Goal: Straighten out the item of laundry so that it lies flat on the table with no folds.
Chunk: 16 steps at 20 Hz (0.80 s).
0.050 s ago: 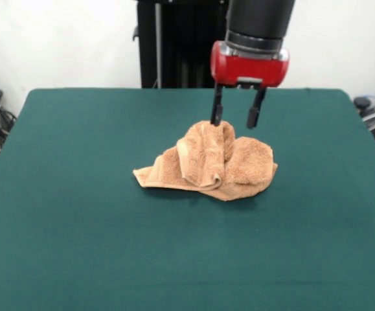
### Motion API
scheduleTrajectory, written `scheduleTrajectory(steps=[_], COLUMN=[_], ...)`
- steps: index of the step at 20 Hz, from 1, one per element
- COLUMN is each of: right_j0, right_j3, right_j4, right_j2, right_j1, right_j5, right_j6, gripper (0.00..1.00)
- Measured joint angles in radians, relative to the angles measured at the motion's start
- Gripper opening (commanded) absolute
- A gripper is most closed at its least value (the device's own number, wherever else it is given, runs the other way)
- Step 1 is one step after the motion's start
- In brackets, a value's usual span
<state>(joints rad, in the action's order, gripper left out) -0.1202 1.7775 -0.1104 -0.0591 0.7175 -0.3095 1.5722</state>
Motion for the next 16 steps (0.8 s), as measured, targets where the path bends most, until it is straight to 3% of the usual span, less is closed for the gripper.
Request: scheduleTrajectory(steps=[16], right_j0=[0.05], right_j3=[-0.005], right_j4=[0.001], right_j2=[-0.101], right_j1=[-0.084], right_j5=[0.03], right_j6=[0.0], gripper=[1.0])
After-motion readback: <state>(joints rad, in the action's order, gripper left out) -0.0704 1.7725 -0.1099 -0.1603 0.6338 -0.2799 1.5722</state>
